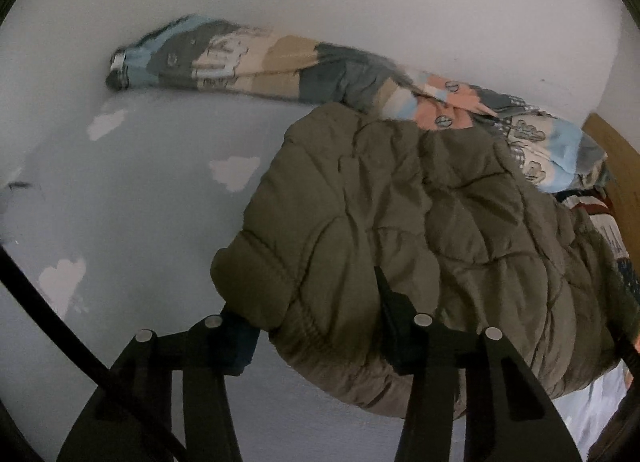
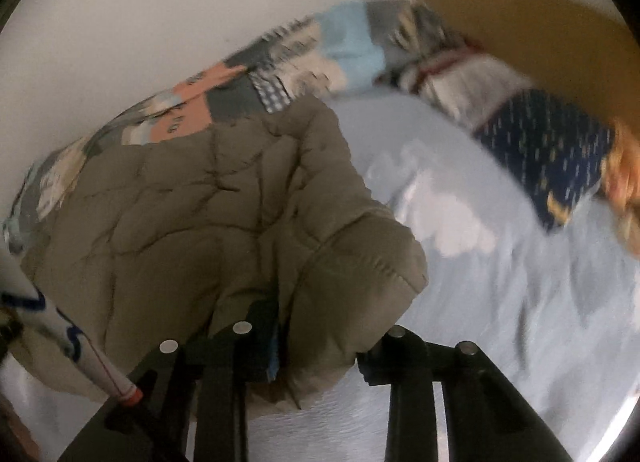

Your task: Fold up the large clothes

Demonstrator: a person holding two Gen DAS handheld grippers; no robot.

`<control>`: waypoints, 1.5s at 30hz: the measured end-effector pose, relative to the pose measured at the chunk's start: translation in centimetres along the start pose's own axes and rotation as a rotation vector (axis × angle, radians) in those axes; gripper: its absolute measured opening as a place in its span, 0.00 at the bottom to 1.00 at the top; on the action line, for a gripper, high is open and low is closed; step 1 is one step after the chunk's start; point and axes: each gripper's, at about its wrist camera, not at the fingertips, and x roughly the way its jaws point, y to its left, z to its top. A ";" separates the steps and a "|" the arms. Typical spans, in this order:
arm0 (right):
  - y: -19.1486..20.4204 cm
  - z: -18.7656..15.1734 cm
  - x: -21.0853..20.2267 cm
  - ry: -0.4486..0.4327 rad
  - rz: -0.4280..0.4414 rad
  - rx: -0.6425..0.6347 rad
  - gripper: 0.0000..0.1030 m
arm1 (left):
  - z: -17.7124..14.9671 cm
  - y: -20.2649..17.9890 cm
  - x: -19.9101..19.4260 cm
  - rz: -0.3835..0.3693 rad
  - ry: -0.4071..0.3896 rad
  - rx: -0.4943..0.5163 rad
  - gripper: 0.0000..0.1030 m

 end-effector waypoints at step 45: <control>-1.7 -4.2 -7.0 0.084 0.368 0.202 0.45 | -4.3 -4.7 -6.2 -0.162 -0.021 0.219 0.65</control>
